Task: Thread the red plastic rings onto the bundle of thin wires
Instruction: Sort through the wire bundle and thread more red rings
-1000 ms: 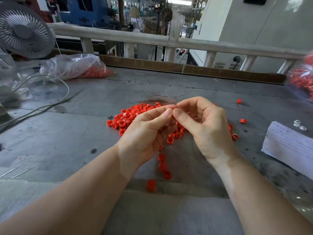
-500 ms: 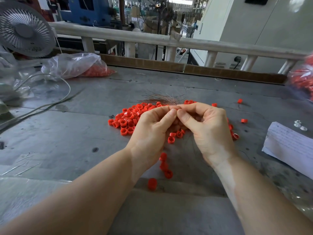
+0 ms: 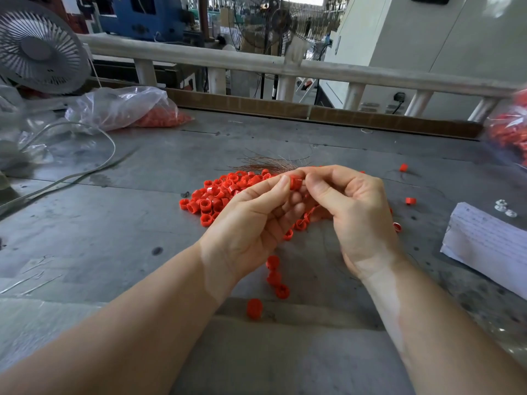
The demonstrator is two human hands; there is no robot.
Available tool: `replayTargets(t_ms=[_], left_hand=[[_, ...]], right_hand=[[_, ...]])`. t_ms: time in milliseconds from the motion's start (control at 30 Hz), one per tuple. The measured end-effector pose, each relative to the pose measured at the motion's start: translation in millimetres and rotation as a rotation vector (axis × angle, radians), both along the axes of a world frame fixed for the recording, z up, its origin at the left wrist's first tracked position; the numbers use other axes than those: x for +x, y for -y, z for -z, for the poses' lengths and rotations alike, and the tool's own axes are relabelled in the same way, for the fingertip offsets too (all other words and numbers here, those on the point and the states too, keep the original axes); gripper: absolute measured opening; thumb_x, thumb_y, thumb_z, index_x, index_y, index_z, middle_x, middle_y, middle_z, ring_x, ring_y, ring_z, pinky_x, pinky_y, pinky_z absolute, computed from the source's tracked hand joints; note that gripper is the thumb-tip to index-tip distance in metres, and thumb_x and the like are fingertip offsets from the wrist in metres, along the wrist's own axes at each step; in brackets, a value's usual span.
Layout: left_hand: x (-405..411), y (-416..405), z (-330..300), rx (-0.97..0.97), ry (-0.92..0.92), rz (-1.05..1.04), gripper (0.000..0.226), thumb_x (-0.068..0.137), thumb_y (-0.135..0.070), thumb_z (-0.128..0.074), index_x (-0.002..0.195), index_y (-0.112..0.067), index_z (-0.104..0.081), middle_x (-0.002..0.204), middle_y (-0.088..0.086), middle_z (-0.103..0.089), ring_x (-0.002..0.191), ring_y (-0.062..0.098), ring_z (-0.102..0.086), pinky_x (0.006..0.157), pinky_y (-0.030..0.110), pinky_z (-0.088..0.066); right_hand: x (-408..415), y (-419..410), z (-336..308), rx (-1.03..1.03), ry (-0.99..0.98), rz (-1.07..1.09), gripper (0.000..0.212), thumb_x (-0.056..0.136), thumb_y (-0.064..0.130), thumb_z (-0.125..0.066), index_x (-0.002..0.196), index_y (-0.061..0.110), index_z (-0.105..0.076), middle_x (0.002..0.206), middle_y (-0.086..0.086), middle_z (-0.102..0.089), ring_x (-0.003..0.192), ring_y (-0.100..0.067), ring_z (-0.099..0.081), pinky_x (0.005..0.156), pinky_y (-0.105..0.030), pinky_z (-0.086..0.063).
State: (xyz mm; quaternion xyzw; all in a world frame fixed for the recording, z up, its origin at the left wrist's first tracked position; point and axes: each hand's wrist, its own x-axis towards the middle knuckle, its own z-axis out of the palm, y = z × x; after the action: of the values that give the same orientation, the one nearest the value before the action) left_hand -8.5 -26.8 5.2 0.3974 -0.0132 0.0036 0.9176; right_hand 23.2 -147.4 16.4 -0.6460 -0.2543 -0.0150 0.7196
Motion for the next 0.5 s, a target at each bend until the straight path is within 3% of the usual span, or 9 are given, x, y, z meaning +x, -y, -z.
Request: replayTargets(t_ms=[500], left_hand=[[-0.6, 0.2, -1.9, 0.004, -0.022, 0.016, 0.022, 0.071, -0.016, -0.057, 0.075, -0.012, -0.078, 0.063, -0.002, -0.066, 0.055, 0.002, -0.060, 0.061, 0.013, -0.054]], right_hand=[[-0.7, 0.8, -0.8, -0.067, -0.004, 0.048, 0.016, 0.089, 0.010, -0.059, 0.083, 0.016, -0.073, 0.067, 0.001, -0.068, 0.059, -0.008, -0.060, 0.047, -0.016, -0.043]])
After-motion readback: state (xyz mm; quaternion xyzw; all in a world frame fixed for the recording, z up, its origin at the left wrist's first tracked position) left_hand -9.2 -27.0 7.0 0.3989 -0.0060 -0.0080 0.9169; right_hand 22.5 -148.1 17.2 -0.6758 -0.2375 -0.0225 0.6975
